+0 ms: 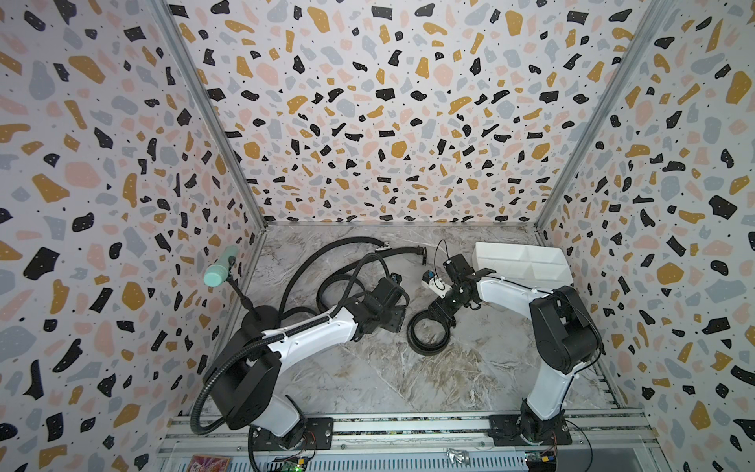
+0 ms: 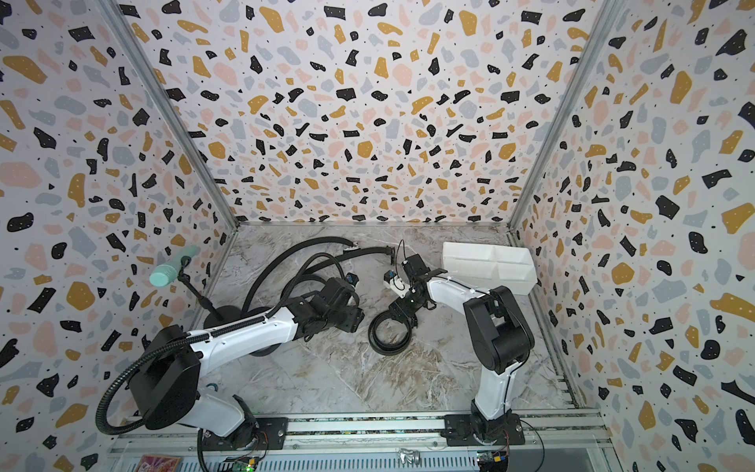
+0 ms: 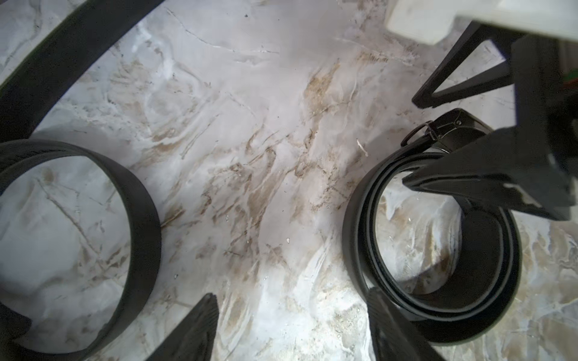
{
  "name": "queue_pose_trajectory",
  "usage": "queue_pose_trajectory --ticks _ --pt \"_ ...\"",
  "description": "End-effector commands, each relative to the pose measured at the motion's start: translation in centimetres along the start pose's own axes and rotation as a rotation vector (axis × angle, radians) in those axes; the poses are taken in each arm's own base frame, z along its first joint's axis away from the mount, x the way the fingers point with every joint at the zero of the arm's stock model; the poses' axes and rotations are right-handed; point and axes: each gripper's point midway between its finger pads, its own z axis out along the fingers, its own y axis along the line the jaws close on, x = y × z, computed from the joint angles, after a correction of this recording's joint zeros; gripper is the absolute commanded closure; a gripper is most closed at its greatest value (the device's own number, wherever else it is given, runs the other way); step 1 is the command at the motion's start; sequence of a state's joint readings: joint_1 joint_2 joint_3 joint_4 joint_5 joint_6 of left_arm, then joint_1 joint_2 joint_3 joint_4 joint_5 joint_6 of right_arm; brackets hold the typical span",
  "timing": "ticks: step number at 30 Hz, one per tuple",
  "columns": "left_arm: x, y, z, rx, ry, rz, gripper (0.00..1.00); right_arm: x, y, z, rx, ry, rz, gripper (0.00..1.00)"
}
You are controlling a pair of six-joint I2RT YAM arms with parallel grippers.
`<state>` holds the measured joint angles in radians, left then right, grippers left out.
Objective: Place the belts into the storage roll
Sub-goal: Pick up the belt from the center of the board.
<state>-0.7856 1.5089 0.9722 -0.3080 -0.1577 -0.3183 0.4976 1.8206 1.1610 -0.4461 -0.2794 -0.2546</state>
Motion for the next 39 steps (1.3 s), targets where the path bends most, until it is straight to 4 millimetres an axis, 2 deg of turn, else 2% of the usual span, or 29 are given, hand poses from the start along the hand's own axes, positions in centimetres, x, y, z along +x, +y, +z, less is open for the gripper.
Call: queue_pose_trajectory --ticks 1,9,19,22,27,34,39 --pt "-0.3 0.1 0.1 0.012 -0.019 -0.022 0.28 0.7 0.7 0.8 0.027 0.068 -0.059 0.24" --pt "0.2 0.5 0.7 0.008 -0.010 -0.030 0.28 1.4 -0.2 1.9 0.111 0.134 -0.075 0.47" --pt "0.6 1.3 1.1 0.003 -0.007 -0.042 0.28 1.0 0.2 1.7 0.175 0.148 -0.144 0.97" --pt "0.6 1.5 1.1 0.000 -0.011 -0.051 0.28 0.2 -0.4 0.8 0.228 0.119 -0.136 1.00" --pt "0.0 2.0 0.7 -0.004 -0.047 -0.078 0.28 -2.3 -1.7 -3.1 0.373 -0.031 -0.117 1.00" --pt "-0.8 2.7 0.5 -0.003 -0.088 -0.109 0.27 -5.4 -4.1 -10.9 0.621 -0.269 -0.105 1.00" --pt "-1.1 2.6 1.0 0.006 -0.089 -0.114 0.27 -6.5 -7.5 -16.6 0.661 -0.477 0.051 1.00"
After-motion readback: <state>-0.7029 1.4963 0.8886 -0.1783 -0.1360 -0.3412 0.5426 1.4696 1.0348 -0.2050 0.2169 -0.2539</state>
